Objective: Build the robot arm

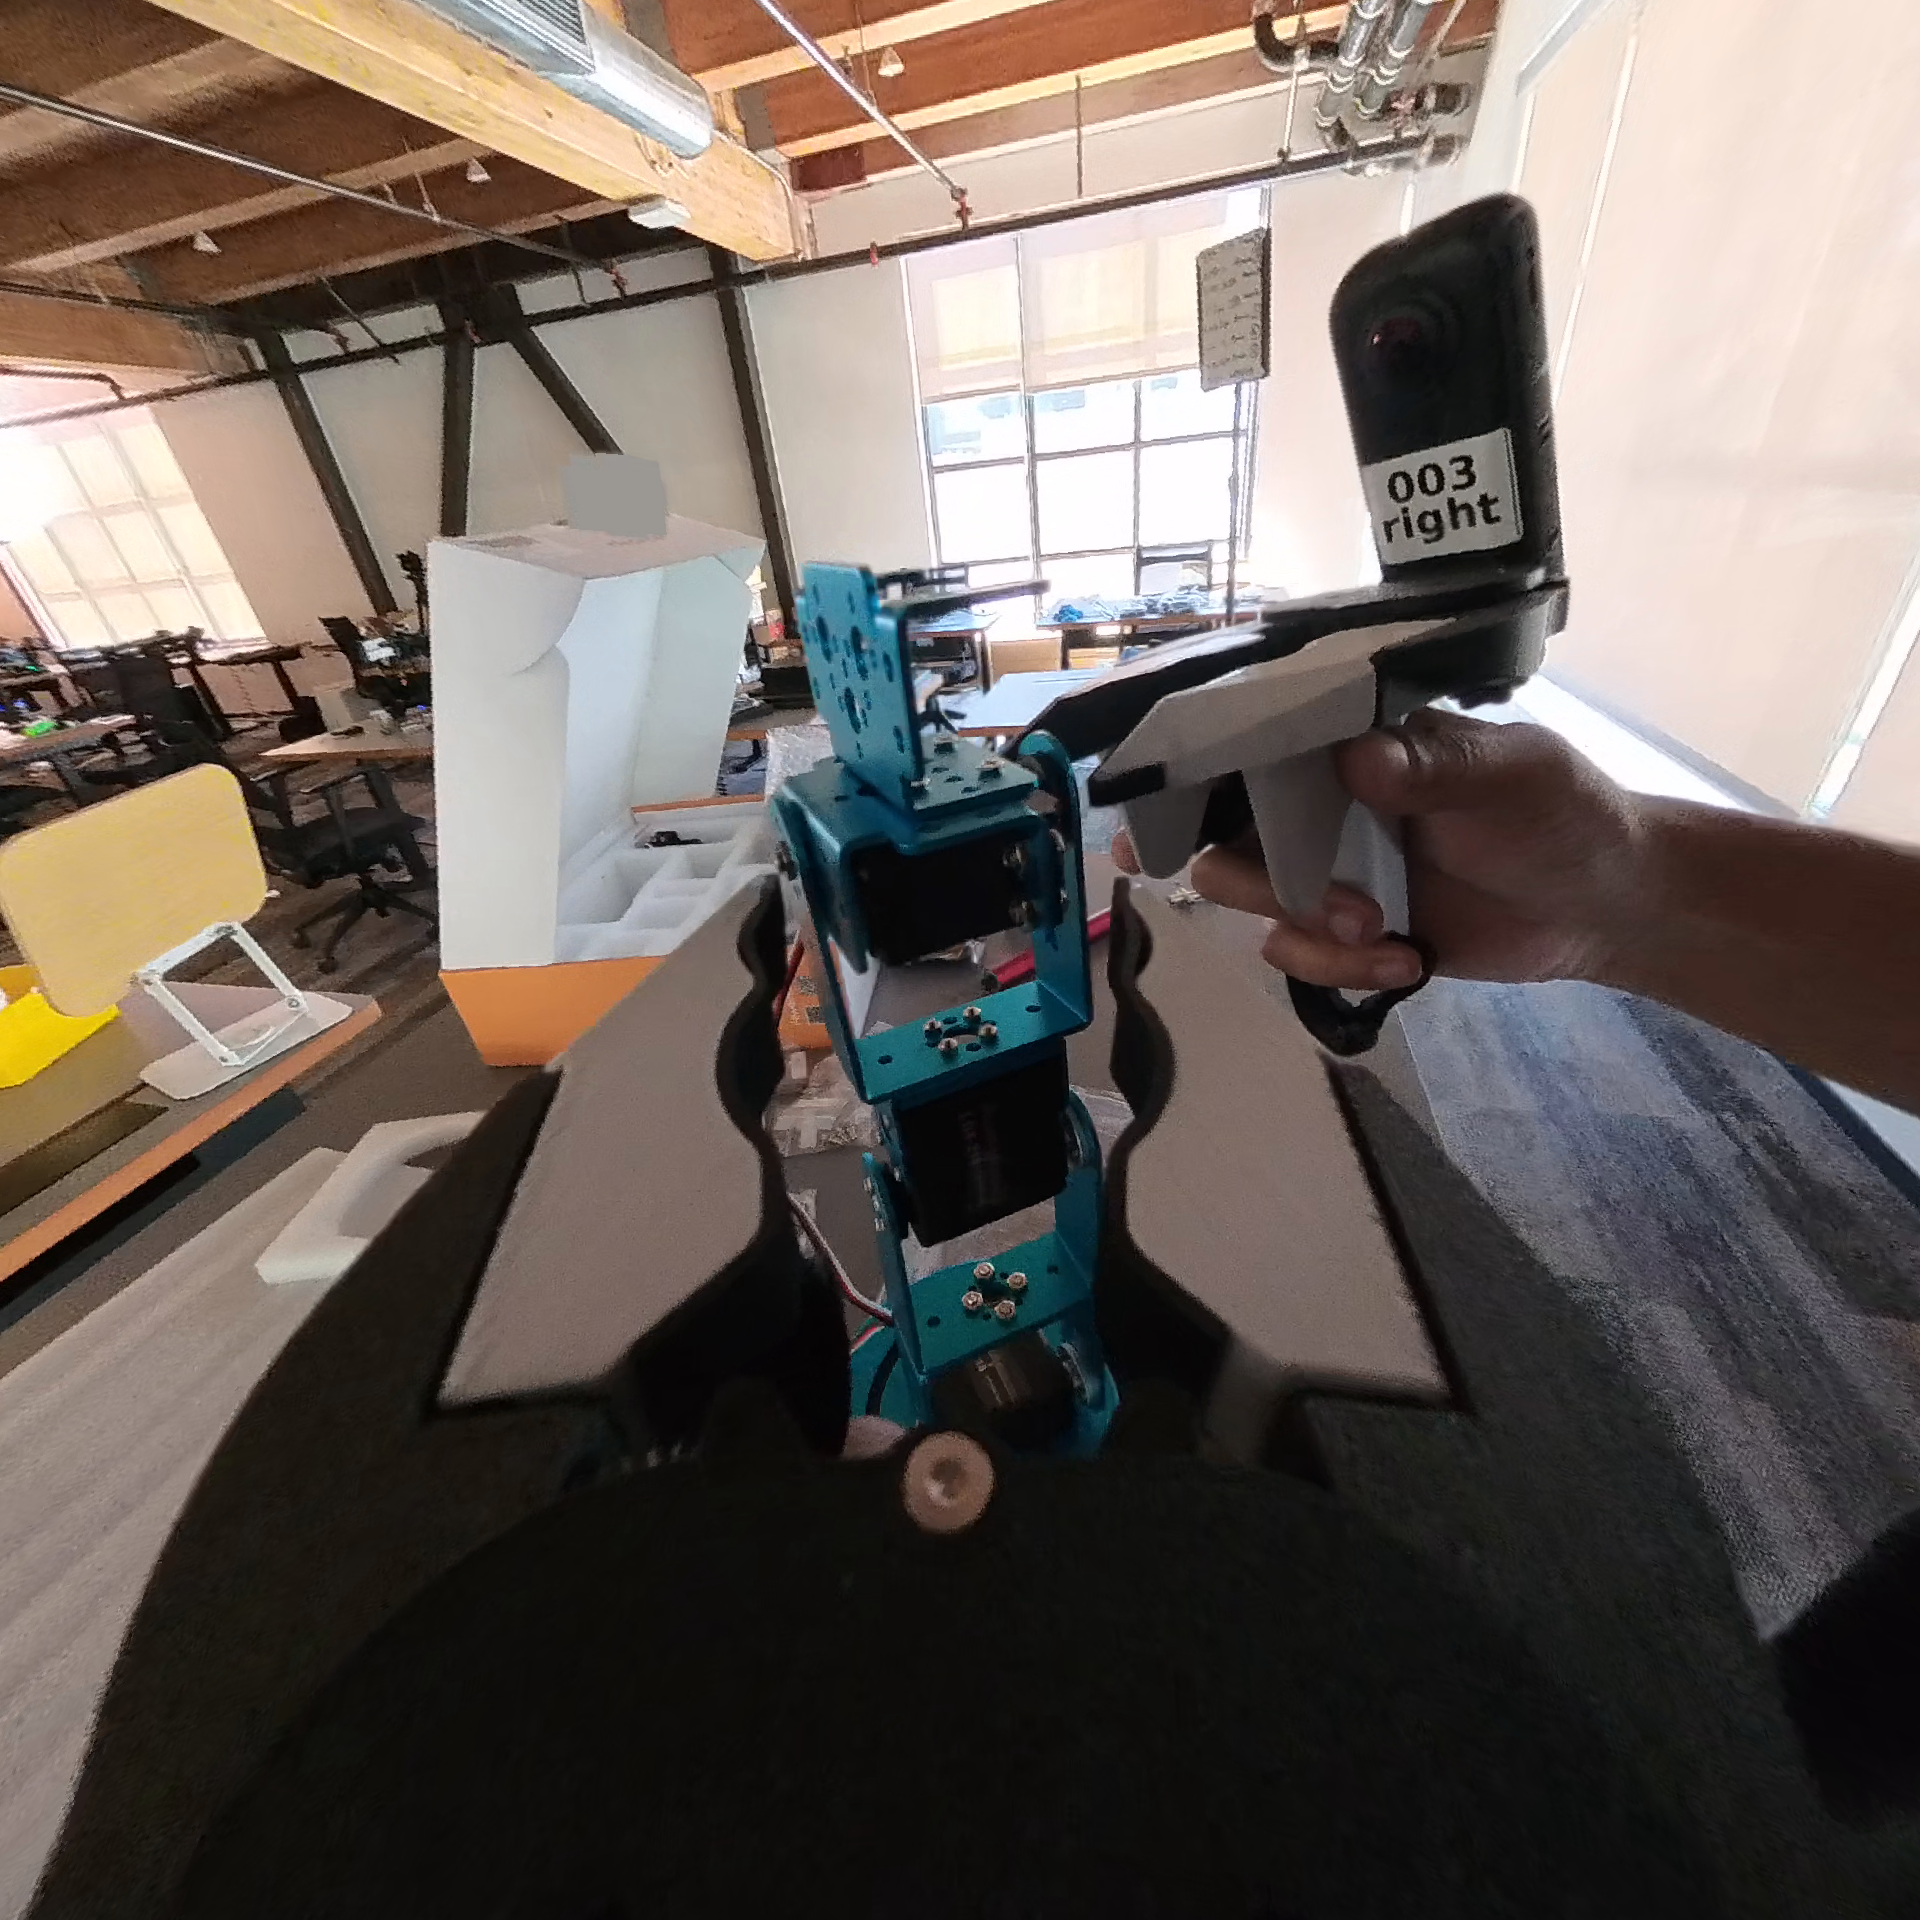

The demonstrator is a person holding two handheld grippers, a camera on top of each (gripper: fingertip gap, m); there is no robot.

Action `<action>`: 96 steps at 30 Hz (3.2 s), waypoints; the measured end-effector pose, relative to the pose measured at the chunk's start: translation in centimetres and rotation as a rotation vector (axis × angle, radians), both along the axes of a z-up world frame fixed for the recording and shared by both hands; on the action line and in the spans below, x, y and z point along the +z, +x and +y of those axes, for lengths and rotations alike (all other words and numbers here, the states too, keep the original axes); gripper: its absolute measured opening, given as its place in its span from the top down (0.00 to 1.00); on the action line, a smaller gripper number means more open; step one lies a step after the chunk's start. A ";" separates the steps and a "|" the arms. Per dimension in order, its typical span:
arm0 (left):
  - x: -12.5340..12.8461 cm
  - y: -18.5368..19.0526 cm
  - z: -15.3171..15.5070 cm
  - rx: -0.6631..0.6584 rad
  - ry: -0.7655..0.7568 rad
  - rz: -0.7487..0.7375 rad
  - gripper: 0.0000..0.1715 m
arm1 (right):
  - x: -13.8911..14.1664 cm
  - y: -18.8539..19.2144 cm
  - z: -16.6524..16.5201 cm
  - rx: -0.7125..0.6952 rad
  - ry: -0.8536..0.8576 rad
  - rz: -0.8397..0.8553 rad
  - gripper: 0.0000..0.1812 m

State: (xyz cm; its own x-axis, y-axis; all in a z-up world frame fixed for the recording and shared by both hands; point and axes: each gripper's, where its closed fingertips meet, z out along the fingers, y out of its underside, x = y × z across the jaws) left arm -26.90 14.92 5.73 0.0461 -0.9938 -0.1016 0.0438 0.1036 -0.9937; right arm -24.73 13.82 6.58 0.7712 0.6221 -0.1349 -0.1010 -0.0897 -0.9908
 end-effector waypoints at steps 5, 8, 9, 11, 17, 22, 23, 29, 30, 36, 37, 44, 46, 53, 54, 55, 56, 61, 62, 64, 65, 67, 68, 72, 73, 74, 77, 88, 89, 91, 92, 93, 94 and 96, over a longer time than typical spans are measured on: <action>-0.5 -0.9 0.7 0.078 -0.030 0.030 0.63 | -0.8 1.5 -1.7 0.002 -0.006 0.011 0.85; -2.7 -3.0 1.2 0.170 -0.061 0.117 0.62 | -5.3 7.2 -4.1 -0.088 -0.160 -0.083 0.85; -3.7 -3.9 1.1 0.204 -0.088 0.143 0.62 | -7.6 10.1 -5.0 -0.135 -0.239 -0.117 0.85; -6.1 -5.6 0.4 0.274 -0.163 0.202 0.64 | -12.2 16.5 -7.0 -0.244 -0.397 -0.171 0.84; -15.1 -2.7 -7.5 0.384 -0.382 0.438 0.67 | -20.7 31.9 -9.8 -0.361 -0.600 -0.246 0.81; -16.7 9.7 -14.1 0.318 -0.523 0.427 0.67 | -22.3 38.2 -7.0 -0.269 -0.566 -0.262 0.81; -16.6 12.3 -14.9 0.288 -0.531 0.428 0.67 | -22.3 39.7 -6.6 -0.279 -0.547 -0.279 0.80; -17.2 25.2 -12.3 0.259 -0.147 0.585 0.69 | -26.6 43.1 -5.0 -0.126 -0.597 -0.557 0.77; -17.2 27.1 -10.4 0.282 -0.045 0.608 0.70 | -27.3 43.0 -5.0 -0.090 -0.613 -0.584 0.78; -20.6 37.3 -2.8 0.203 0.379 0.843 0.65 | -28.7 42.8 -4.9 0.010 -0.649 -0.605 0.89; -21.7 38.0 -2.4 0.159 0.419 0.890 0.64 | -28.7 42.8 -4.9 0.031 -0.643 -0.631 0.89; -25.7 40.0 -1.2 0.080 0.729 0.973 0.70 | -23.6 40.6 -5.4 0.230 -0.635 -0.529 0.89; -25.6 40.0 -1.6 0.090 0.764 0.952 0.84 | -21.9 40.6 -5.1 0.239 -0.621 -0.519 0.89; -19.0 38.7 -1.3 0.305 0.713 0.694 0.88 | -14.9 38.9 -4.9 0.256 -0.470 -0.412 0.87; -17.7 38.0 -1.1 0.345 0.706 0.658 0.88 | -13.4 38.8 -5.2 0.238 -0.433 -0.358 0.77; -16.4 37.2 -0.9 0.381 0.700 0.617 0.88 | -12.0 39.1 -5.5 0.198 -0.390 -0.293 0.70; -15.3 36.3 -0.8 0.408 0.692 0.586 0.88 | -10.9 39.7 -5.8 0.143 -0.348 -0.227 0.69; -12.2 32.4 -1.6 0.420 0.619 0.490 0.88 | -10.9 34.9 -7.0 0.222 -0.278 0.112 0.64; -11.9 32.0 -2.2 0.382 0.624 0.489 0.88 | -10.2 32.6 -6.9 0.264 -0.252 0.113 0.65; -11.3 31.0 -3.2 0.333 0.650 0.501 0.88 | -9.3 29.2 -5.5 0.255 -0.214 0.032 0.68; -11.0 30.6 -3.6 0.316 0.661 0.513 0.88 | -9.0 27.7 -5.1 0.264 -0.207 -0.004 0.71; -10.6 29.6 -4.4 0.273 0.667 0.532 0.88 | -8.8 25.7 -4.4 0.261 -0.199 -0.058 0.82; -10.3 29.2 -4.7 0.266 0.670 0.534 0.88 | -8.6 25.1 -4.3 0.266 -0.184 -0.074 0.85; -10.2 26.5 -3.1 0.324 0.713 0.545 0.85 | -7.9 23.6 -3.9 0.251 -0.205 0.007 0.88; -10.7 25.7 -2.2 0.358 0.733 0.566 0.84 | -7.4 23.4 -4.2 0.275 -0.209 0.051 0.88; -11.2 25.1 -1.8 0.361 0.739 0.576 0.89 | -7.2 23.0 -4.5 0.287 -0.218 0.064 0.89; -11.1 24.5 -2.7 0.321 0.712 0.518 0.92 | -7.1 22.2 -4.9 0.285 -0.221 0.056 0.88; -11.2 25.1 -2.5 0.340 0.761 0.514 0.92 | -9.8 19.9 -3.8 0.220 -0.276 -0.016 0.87; -11.2 25.2 -2.5 0.347 0.758 0.510 0.92 | -9.8 20.0 -3.8 0.211 -0.264 -0.025 0.87; -11.1 25.3 -2.5 0.345 0.754 0.496 0.91 | -9.7 20.1 -3.9 0.209 -0.254 -0.014 0.87; -10.9 25.2 -2.5 0.351 0.738 0.482 0.90 | -9.5 20.2 -3.9 0.208 -0.242 0.006 0.87; -10.9 24.9 -2.3 0.357 0.709 0.481 0.83 | -9.4 20.5 -4.0 0.206 -0.232 0.019 0.87; -11.1 24.4 -2.1 0.357 0.668 0.485 0.77 | -9.4 20.9 -4.0 0.192 -0.220 0.015 0.87; -11.1 23.0 -2.0 0.353 0.557 0.461 0.75 | -9.4 22.1 -4.1 0.155 -0.201 0.009 0.87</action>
State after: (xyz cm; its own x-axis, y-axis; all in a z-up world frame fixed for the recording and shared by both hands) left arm -3.88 12.92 -5.36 0.1808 -0.7260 -0.6635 -0.4861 0.5205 -0.7020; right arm -2.64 9.74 -2.83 0.6669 0.6928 -0.2742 -0.0797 -0.2996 -0.9507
